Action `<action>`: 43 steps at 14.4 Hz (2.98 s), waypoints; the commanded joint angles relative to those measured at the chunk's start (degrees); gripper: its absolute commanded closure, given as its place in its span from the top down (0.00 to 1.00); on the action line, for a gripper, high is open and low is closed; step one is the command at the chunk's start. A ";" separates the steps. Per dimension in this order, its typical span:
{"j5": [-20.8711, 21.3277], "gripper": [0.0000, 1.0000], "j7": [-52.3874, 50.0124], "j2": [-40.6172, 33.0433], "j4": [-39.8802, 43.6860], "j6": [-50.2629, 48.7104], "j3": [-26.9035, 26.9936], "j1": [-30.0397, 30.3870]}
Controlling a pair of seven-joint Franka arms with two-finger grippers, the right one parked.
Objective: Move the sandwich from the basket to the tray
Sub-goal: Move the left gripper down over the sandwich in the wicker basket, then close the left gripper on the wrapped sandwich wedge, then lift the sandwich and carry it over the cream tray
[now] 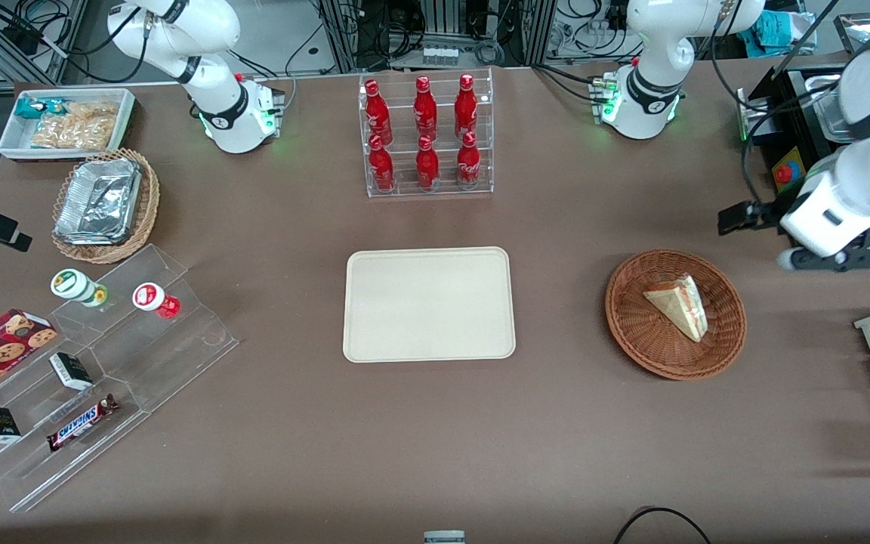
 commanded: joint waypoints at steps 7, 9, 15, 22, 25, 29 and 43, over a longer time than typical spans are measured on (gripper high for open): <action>0.44 1.00 -16.31 0.57 -24.30 34.97 0.64 0.80; 0.44 1.00 -27.20 2.24 -24.14 35.34 0.64 0.80; -0.26 1.00 -47.12 8.83 -24.23 42.63 0.55 0.72; -0.35 0.30 -53.81 13.33 -24.23 44.22 0.55 0.01; 0.27 0.12 -51.10 9.91 -22.13 36.18 0.12 -0.34; 2.10 0.12 -45.84 9.63 -13.96 23.76 -0.15 -5.43; -3.78 0.07 -45.52 34.66 21.63 16.62 -0.68 -32.92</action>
